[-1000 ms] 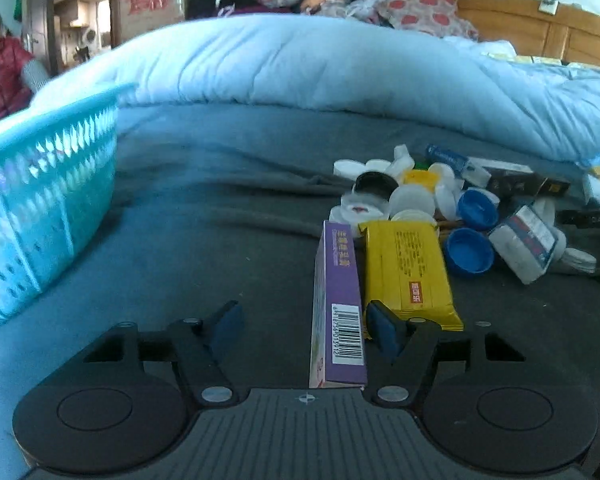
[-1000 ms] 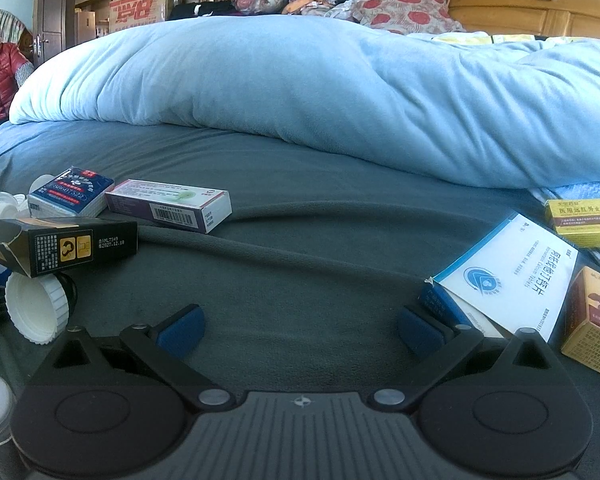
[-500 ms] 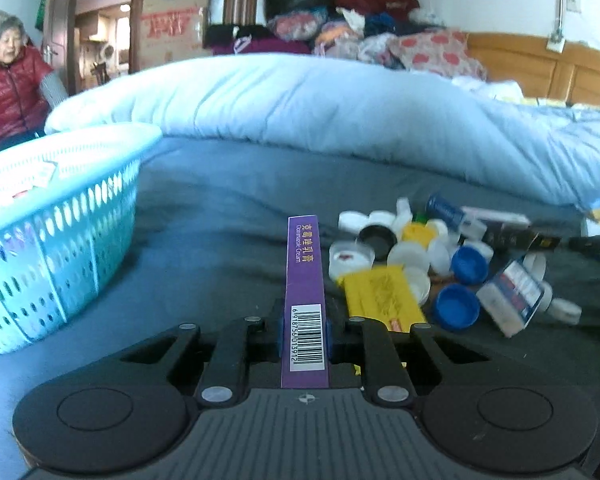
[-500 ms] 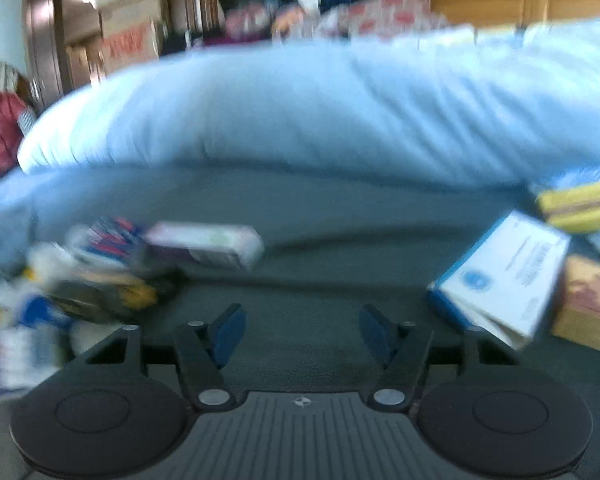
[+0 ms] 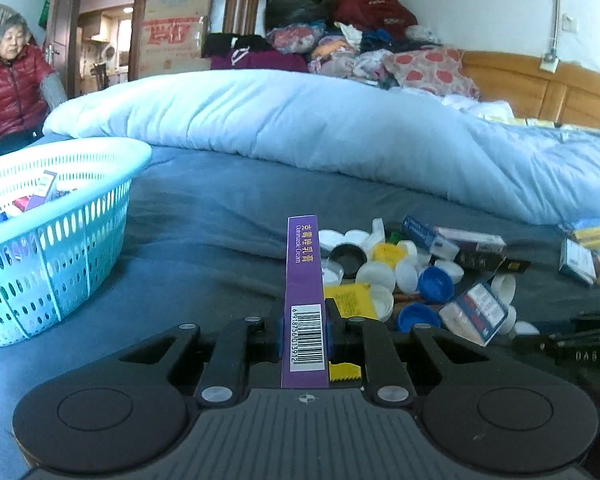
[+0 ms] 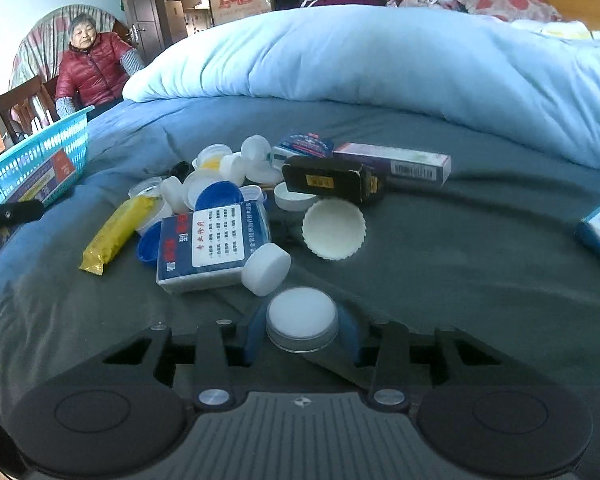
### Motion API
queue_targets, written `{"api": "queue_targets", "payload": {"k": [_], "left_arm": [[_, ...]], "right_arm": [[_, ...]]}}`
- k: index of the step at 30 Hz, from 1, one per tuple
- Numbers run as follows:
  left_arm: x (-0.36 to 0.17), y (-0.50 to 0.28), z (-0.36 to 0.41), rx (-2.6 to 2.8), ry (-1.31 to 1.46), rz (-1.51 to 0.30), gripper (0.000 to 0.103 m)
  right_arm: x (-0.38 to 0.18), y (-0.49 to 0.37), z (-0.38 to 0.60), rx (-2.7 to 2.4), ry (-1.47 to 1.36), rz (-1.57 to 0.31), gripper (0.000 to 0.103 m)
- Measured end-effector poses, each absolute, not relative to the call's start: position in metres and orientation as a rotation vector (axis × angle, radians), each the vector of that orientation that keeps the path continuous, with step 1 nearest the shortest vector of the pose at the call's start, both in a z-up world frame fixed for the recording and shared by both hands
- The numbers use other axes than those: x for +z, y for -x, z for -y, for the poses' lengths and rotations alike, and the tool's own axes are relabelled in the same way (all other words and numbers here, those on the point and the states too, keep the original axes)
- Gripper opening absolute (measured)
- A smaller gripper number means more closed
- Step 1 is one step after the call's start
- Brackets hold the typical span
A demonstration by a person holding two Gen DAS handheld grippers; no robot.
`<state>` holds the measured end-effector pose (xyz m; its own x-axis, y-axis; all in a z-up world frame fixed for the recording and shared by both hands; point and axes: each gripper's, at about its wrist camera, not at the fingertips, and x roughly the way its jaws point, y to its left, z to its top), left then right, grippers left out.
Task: Organize objects
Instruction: 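Carry the purple box and white cap over the blue basket and open both tools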
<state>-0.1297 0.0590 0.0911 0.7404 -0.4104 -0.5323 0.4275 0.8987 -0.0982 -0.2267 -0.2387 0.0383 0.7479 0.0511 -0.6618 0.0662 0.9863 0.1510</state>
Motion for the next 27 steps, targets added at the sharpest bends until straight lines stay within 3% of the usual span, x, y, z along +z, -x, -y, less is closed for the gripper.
{"api": "queue_targets", "payload": {"k": [5, 11, 18, 21, 23, 27], "left_arm": [[0.136, 0.132, -0.065, -0.444, -0.003, -0.468, 0.019], [0.215, 0.109, -0.113, -0.305, 0.015, -0.315, 0.02], [0.259, 0.057, -0.189, -0.087, 0.008, -0.362, 0.02], [0.266, 0.043, -0.214, -0.034, 0.015, -0.367, 0.019], [0.265, 0.033, -0.23, -0.015, 0.026, -0.388, 0.011], [0.257, 0.031, -0.266, 0.01, 0.08, -0.415, 0.006]], "right_arm": [[0.076, 0.239, 0.231, -0.01, -0.155, -0.639, 0.042], [0.175, 0.194, 0.186, 0.123, -0.082, -0.434, 0.042], [0.269, 0.106, 0.089, 0.392, -0.052, -0.334, 0.042], [0.285, 0.071, 0.051, 0.455, -0.026, -0.353, 0.042], [0.286, 0.049, 0.03, 0.489, -0.031, -0.391, 0.042], [0.281, 0.028, 0.0, 0.538, -0.042, -0.432, 0.042]]}}
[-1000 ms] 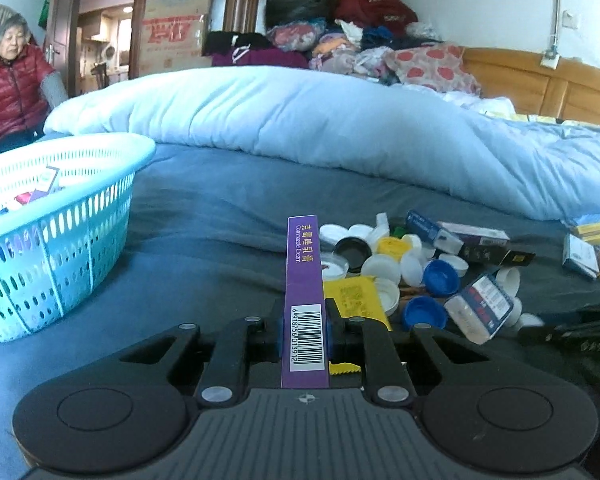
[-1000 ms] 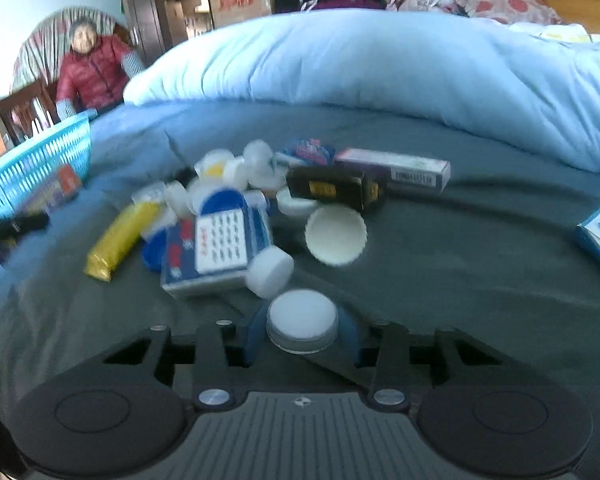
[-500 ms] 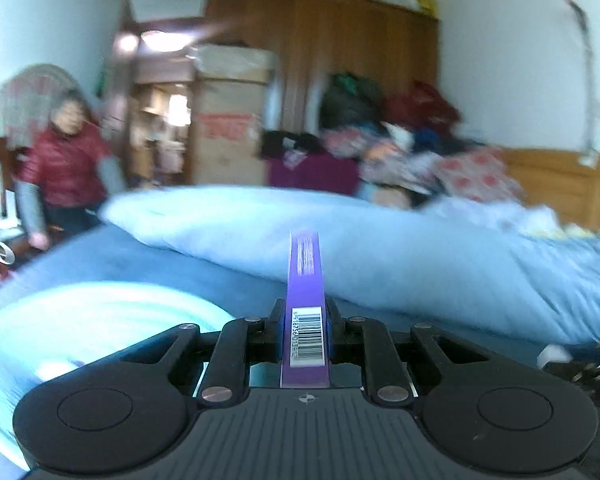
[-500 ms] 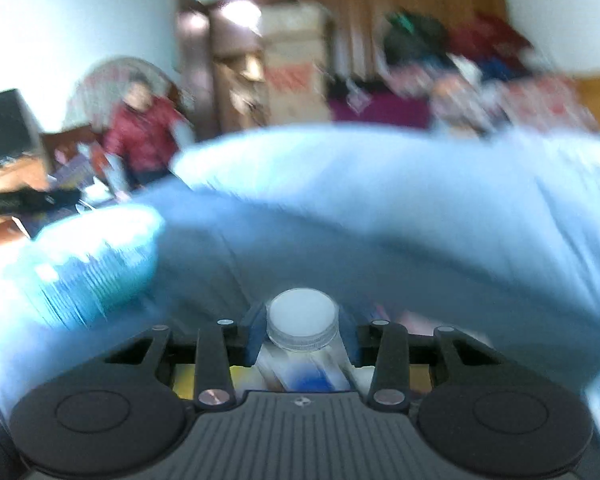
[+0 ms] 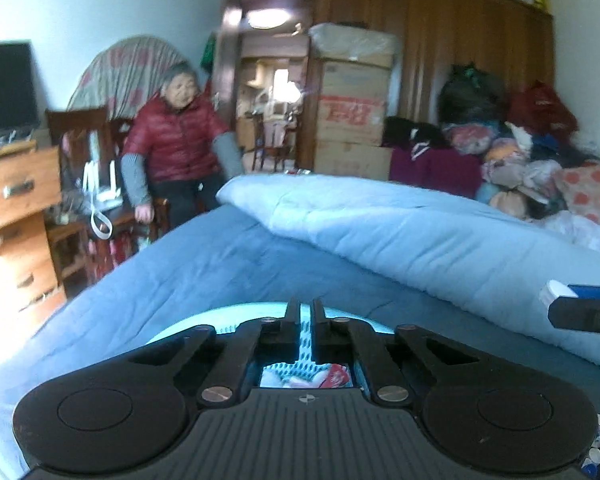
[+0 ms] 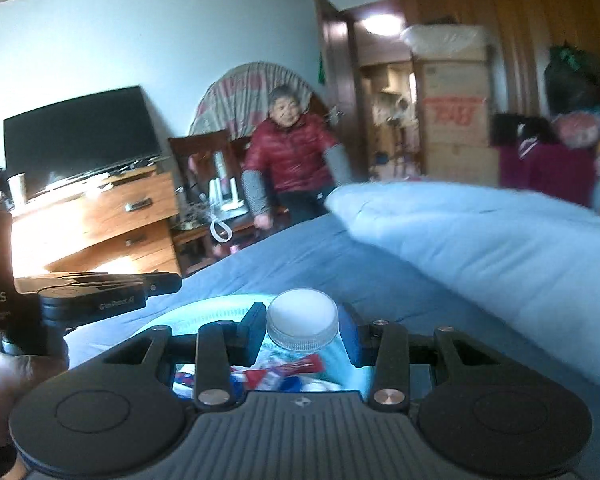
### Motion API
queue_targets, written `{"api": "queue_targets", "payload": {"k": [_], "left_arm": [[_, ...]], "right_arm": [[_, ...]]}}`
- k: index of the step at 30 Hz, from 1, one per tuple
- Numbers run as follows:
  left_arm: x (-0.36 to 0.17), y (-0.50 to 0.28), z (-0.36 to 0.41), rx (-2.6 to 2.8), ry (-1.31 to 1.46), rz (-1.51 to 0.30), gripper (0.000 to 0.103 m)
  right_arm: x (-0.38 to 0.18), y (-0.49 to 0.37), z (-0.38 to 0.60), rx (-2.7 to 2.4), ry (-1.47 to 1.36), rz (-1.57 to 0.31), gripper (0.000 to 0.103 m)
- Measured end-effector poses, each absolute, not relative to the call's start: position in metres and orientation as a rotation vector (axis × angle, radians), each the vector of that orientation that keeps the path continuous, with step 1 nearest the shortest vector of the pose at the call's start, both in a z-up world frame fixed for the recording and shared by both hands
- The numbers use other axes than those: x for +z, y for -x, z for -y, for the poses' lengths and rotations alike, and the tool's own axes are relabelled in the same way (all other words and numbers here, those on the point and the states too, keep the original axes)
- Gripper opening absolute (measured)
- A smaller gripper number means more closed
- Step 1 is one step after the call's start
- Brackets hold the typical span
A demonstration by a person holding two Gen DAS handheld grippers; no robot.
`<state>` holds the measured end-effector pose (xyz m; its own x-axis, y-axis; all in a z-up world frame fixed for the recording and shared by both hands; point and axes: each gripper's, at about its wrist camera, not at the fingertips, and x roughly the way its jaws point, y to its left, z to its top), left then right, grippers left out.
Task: Organize objects
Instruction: 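Carry the purple box and white cap over the blue basket and open both tools, then grasp the yellow packet with the left tool while the right tool grasps the blue-white card box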
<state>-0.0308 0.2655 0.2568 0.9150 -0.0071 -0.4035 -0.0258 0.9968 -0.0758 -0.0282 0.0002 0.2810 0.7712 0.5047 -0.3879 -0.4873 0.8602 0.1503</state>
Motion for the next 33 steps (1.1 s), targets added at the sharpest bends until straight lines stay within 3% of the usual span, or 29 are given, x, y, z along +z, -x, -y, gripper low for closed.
{"api": "queue_targets", "payload": {"k": [6, 7, 9, 11, 12, 14, 15, 18, 20, 24, 33], "left_arm": [[0.243, 0.032, -0.286, 0.017, 0.082, -0.442, 0.008], [0.243, 0.033, -0.284, 0.014, 0.076, -0.443, 0.012], [0.246, 0.034, -0.278, 0.003, 0.058, -0.441, 0.03], [0.252, 0.039, -0.265, -0.024, 0.034, -0.413, 0.066], [0.255, 0.045, -0.256, -0.038, 0.017, -0.392, 0.072], [0.262, 0.059, -0.237, -0.061, -0.002, -0.358, 0.097], [0.265, 0.069, -0.224, -0.065, -0.012, -0.326, 0.103], [0.266, 0.105, -0.179, -0.101, -0.029, -0.198, 0.103], [0.256, 0.126, -0.148, -0.168, 0.013, -0.149, 0.103], [0.227, 0.129, -0.09, -0.308, 0.081, -0.347, 0.103], [0.229, 0.111, -0.059, -0.045, 0.062, -0.612, 0.103]], "right_arm": [[0.267, 0.006, -0.05, 0.599, -0.024, -0.492, 0.043], [0.265, 0.002, -0.056, 0.604, -0.025, -0.505, 0.049], [0.264, 0.005, -0.06, 0.598, -0.015, -0.497, 0.069], [0.267, 0.016, -0.047, 0.574, -0.018, -0.442, 0.072], [0.27, 0.027, -0.035, 0.56, -0.03, -0.406, 0.075], [0.271, 0.054, 0.0, 0.504, -0.042, -0.34, 0.099], [0.268, 0.071, 0.018, 0.454, -0.031, -0.311, 0.103], [0.244, 0.12, 0.081, 0.307, -0.001, -0.301, 0.103], [0.222, 0.143, 0.123, 0.214, -0.056, -0.403, 0.103], [0.193, 0.18, 0.165, 0.048, -0.09, -0.568, 0.103], [0.192, 0.219, 0.181, 0.045, -0.208, -0.631, 0.103]]}}
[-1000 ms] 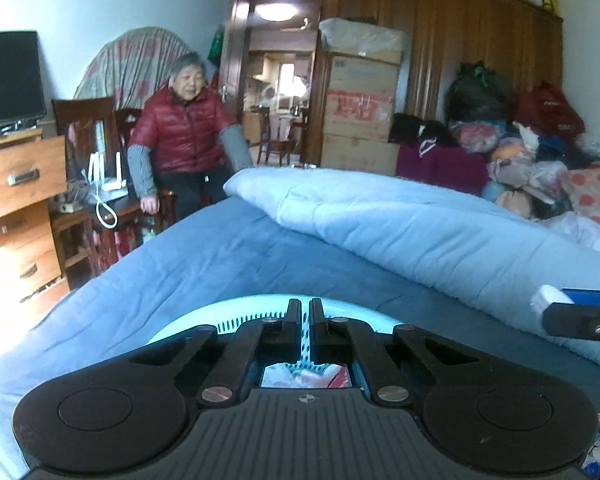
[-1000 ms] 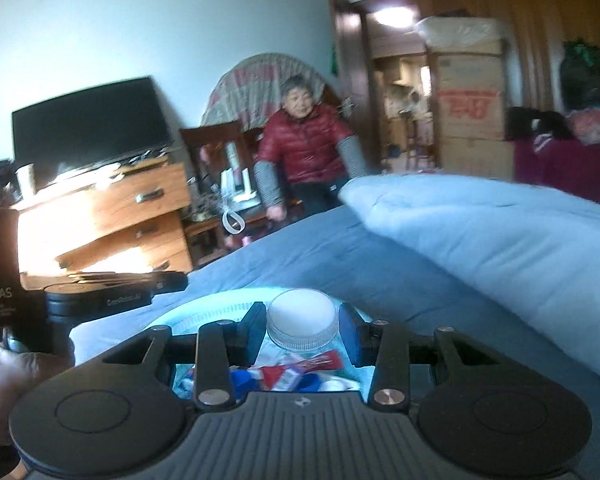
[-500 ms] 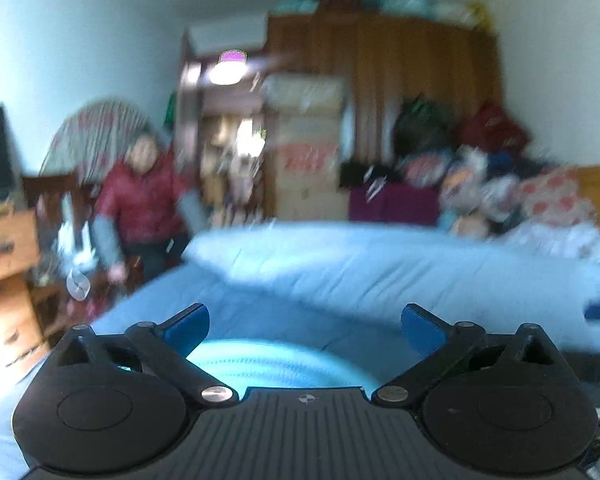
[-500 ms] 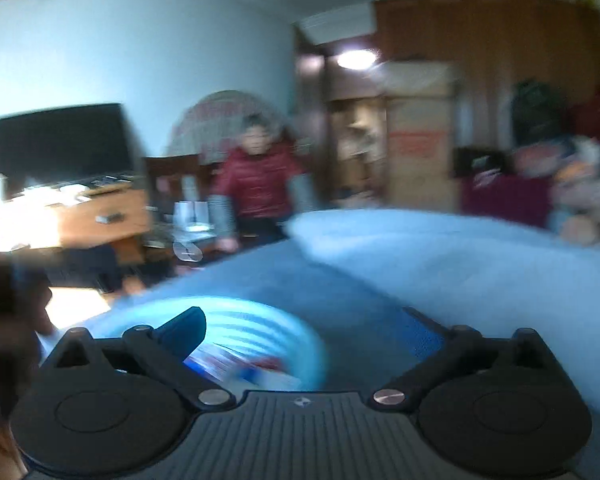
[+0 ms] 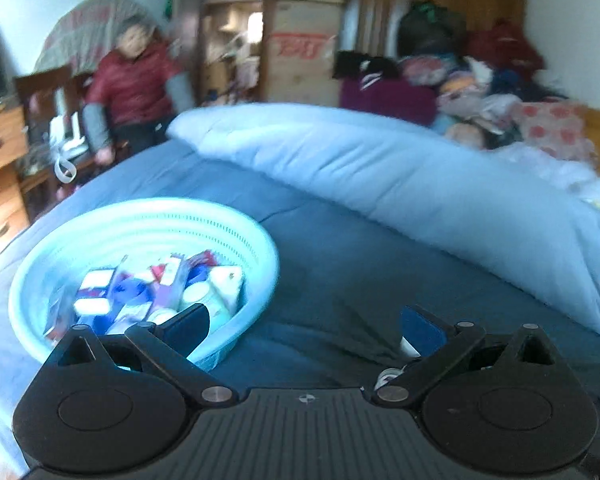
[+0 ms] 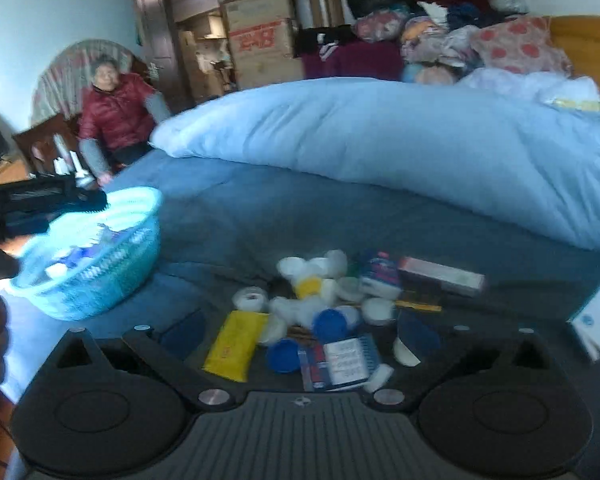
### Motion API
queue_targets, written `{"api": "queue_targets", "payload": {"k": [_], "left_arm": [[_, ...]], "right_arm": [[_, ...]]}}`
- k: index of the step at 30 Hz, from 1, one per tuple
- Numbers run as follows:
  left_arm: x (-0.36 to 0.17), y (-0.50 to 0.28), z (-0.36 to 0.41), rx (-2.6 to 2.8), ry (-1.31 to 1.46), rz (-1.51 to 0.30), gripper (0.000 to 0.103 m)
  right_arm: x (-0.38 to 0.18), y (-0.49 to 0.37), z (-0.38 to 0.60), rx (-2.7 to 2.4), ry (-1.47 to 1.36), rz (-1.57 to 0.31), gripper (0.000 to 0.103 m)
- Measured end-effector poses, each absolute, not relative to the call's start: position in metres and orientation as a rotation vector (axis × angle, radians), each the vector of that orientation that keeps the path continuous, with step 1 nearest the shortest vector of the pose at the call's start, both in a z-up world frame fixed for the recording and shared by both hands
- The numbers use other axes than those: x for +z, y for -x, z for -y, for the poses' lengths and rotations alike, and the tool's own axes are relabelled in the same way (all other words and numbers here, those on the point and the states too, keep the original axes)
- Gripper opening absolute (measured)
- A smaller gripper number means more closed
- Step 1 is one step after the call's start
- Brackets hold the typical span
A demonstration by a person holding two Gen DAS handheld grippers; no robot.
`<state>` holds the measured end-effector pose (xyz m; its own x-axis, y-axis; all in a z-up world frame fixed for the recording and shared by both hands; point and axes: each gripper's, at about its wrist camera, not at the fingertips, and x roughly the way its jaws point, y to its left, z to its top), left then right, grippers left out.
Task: Organize objects
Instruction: 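Grasp the yellow packet with the left tool while the right tool grasps the blue-white card box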
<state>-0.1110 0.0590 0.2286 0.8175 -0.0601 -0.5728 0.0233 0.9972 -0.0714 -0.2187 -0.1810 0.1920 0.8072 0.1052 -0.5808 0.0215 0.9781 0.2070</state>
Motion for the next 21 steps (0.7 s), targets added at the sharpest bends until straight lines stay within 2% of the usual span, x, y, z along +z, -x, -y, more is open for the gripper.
{"api": "queue_targets", "payload": {"k": [9, 21], "left_arm": [[0.237, 0.103, -0.107, 0.064, 0.1, -0.672, 0.103], [0.233, 0.108, -0.107, 0.053, 0.103, -0.668, 0.103]], "right_arm": [[0.219, 0.228, 0.164, 0.095, -0.124, -0.6, 0.103], [0.216, 0.231, 0.164, 0.082, -0.092, -0.59, 0.103]]}}
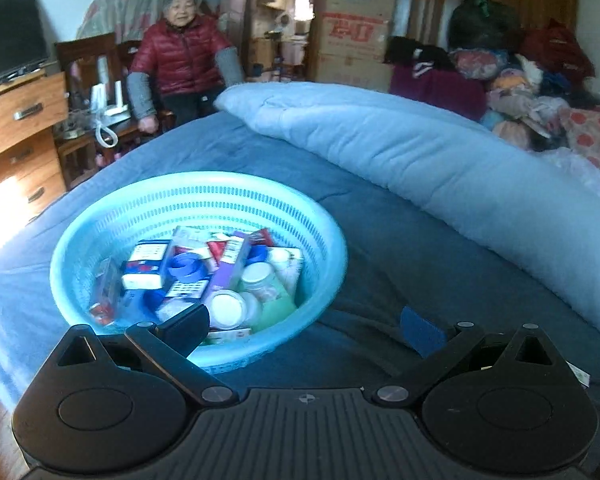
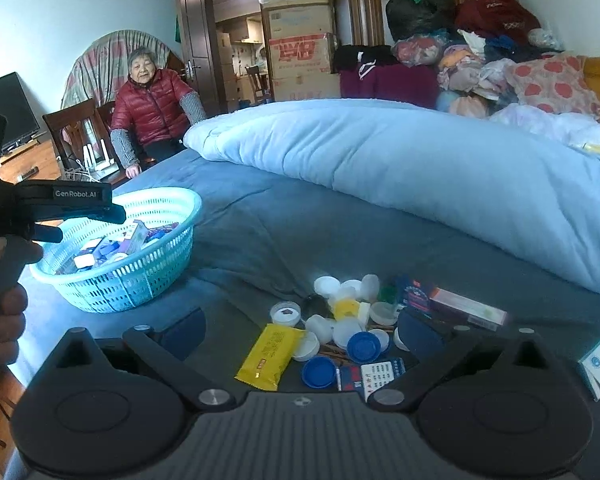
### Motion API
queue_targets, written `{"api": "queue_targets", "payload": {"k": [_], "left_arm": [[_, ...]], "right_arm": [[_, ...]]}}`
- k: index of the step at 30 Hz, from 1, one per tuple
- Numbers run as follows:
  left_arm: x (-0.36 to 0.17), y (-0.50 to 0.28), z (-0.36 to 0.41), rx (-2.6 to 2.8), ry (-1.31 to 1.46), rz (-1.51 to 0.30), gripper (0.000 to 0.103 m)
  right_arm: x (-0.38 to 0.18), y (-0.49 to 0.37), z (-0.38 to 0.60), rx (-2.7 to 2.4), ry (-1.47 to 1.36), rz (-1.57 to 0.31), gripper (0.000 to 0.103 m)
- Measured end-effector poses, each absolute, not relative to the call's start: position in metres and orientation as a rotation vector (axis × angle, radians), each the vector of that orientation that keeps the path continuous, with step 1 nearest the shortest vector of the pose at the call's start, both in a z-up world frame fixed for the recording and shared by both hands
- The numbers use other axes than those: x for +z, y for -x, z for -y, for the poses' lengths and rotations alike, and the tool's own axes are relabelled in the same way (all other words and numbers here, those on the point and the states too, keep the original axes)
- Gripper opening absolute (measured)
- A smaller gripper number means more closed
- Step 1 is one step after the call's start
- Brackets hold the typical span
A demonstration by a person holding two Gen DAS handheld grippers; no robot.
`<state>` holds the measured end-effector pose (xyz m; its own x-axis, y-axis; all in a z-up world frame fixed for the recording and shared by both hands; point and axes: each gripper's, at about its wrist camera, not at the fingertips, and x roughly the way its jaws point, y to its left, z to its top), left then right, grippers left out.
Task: Organize objects
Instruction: 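Grasp the yellow packet with the left tool while the right tool grasps the blue-white card box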
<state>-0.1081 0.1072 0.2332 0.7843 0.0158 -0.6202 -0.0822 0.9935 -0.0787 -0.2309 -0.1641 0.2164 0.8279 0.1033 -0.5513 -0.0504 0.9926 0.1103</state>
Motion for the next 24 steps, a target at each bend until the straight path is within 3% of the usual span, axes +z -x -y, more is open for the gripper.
{"api": "queue_targets", "payload": {"k": [6, 7, 10, 11, 15, 19, 21, 22, 24], "left_arm": [[0.186, 0.13, -0.061, -0.227, 0.006, -0.638, 0.103], [0.168, 0.127, -0.053, -0.261, 0.005, -0.674, 0.098], [0.117, 0.11, -0.034, -0.329, -0.002, -0.791, 0.072], [0.103, 0.104, -0.029, -0.333, -0.001, -0.824, 0.068], [0.068, 0.083, -0.017, -0.335, 0.054, -0.842, 0.069], [0.052, 0.073, -0.001, -0.381, 0.052, -0.843, 0.086], [0.046, 0.069, 0.005, -0.397, 0.033, -0.851, 0.087], [0.041, 0.066, 0.009, -0.395, 0.019, -0.852, 0.084], [0.038, 0.066, 0.011, -0.378, -0.019, -0.826, 0.062]], "right_arm": [[0.175, 0.25, 0.191, -0.005, -0.053, -0.607, 0.103], [0.165, 0.252, 0.197, -0.015, -0.07, -0.624, 0.103], [0.14, 0.259, 0.217, -0.043, -0.11, -0.681, 0.103], [0.135, 0.261, 0.222, -0.052, -0.113, -0.696, 0.103], [0.115, 0.259, 0.242, -0.062, -0.133, -0.736, 0.103], [0.11, 0.245, 0.251, 0.041, -0.08, -0.774, 0.103], [0.112, 0.231, 0.249, 0.14, 0.014, -0.8, 0.103], [0.114, 0.222, 0.248, 0.198, 0.08, -0.817, 0.102], [0.114, 0.205, 0.241, 0.316, 0.249, -0.823, 0.097]]}}
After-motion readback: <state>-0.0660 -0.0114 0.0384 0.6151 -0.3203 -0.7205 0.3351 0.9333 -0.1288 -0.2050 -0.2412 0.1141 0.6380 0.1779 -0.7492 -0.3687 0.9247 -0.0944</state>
